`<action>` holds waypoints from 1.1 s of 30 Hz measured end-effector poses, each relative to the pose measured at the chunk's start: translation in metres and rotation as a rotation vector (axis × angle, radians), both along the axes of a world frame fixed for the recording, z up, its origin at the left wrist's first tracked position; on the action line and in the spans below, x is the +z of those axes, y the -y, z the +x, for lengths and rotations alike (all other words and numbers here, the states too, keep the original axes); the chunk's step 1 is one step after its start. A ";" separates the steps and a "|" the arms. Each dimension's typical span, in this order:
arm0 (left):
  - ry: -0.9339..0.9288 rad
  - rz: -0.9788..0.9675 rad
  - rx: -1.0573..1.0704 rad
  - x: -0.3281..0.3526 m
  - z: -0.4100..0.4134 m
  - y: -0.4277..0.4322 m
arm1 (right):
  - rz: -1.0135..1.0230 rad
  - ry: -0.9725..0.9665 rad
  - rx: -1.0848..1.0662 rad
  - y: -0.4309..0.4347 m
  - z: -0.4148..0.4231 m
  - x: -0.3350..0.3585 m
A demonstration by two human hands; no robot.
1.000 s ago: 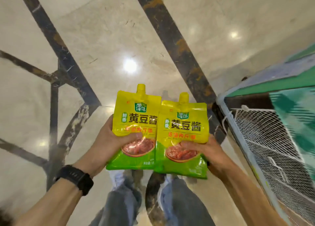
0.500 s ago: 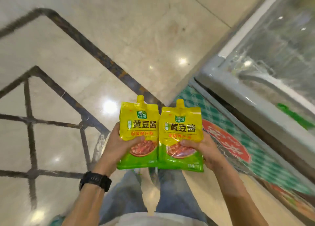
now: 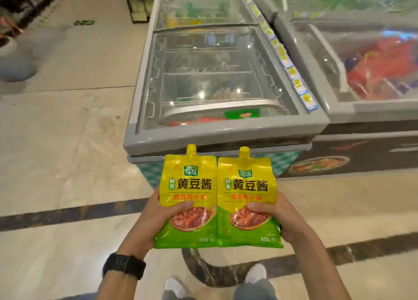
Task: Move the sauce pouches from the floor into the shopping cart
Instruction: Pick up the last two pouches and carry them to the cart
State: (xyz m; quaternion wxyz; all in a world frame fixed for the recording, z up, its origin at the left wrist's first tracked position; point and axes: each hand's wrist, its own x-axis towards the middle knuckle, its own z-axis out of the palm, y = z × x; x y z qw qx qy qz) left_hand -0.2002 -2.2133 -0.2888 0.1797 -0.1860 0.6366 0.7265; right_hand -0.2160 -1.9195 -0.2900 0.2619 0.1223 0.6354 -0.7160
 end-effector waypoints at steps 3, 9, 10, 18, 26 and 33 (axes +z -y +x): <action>0.000 -0.033 -0.194 0.008 -0.031 -0.080 | -0.016 -0.020 -0.173 -0.096 0.021 -0.001; -0.051 -0.032 -0.422 0.014 -0.074 -0.267 | 0.001 -0.090 -0.527 -0.280 0.058 0.007; -0.051 -0.023 -0.463 0.013 -0.076 -0.302 | -0.002 -0.092 -0.564 -0.300 0.063 0.009; -0.052 0.018 -0.817 0.006 -0.106 -0.532 | -0.022 -0.095 -0.909 -0.440 0.111 0.018; -0.095 0.049 -1.116 -0.012 -0.167 -0.738 | 0.012 -0.017 -1.202 -0.573 0.105 0.010; -0.016 0.064 -1.347 -0.010 -0.199 -0.922 | 0.005 -0.007 -1.416 -0.697 0.096 0.018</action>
